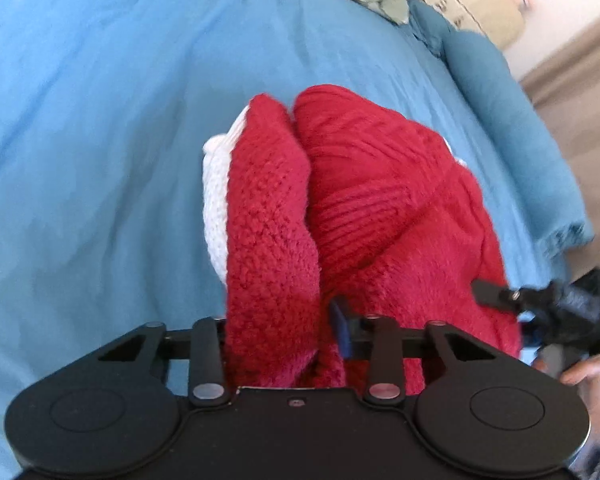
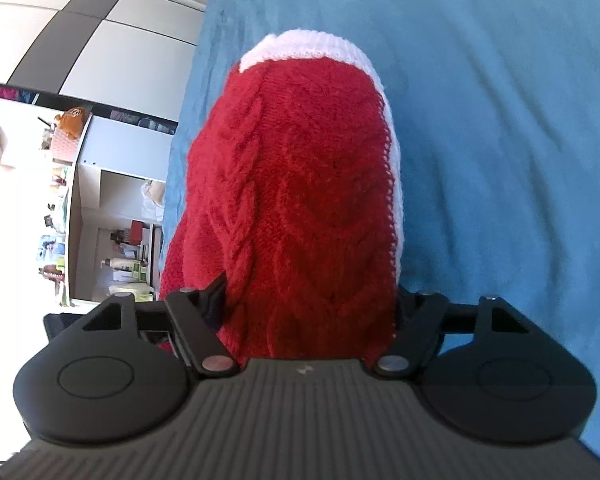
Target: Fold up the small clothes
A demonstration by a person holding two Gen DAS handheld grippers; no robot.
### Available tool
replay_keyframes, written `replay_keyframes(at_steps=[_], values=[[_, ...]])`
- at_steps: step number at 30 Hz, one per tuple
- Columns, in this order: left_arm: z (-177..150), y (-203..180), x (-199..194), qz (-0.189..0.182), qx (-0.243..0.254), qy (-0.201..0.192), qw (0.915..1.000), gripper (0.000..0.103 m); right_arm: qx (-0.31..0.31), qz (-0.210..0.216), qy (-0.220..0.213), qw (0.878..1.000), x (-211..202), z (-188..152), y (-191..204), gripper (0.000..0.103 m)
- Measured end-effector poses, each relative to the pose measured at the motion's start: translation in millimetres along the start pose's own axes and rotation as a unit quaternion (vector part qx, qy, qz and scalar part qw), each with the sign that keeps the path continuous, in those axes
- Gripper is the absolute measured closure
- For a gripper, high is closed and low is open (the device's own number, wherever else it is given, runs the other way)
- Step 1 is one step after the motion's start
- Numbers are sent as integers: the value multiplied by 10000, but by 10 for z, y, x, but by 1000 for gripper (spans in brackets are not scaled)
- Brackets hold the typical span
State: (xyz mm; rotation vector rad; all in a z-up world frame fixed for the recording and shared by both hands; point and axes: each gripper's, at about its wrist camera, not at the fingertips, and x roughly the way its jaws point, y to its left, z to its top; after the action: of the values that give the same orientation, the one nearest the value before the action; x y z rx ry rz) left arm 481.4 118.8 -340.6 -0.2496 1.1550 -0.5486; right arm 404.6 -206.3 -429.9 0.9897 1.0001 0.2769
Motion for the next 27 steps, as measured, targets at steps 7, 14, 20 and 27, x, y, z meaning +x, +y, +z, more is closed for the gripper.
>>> replay_keyframes(at_steps=[7, 14, 20, 27], values=[[-114, -254, -252, -99, 413, -183, 9989, 79, -245, 255, -159, 9992, -268, -43, 126, 19], [-631, -662, -342, -475, 460, 36, 9978, 81, -609, 100, -123, 9980, -880, -240, 187, 20], [-1253, -1167, -374, -755, 700, 196, 9945, 84, -668, -224, -55, 9975, -1564, -671, 1, 20], [-1601, -1115, -121, -177, 432, 277, 9985, 77, -416, -619, -189, 9970, -1618, -1065, -661, 18]])
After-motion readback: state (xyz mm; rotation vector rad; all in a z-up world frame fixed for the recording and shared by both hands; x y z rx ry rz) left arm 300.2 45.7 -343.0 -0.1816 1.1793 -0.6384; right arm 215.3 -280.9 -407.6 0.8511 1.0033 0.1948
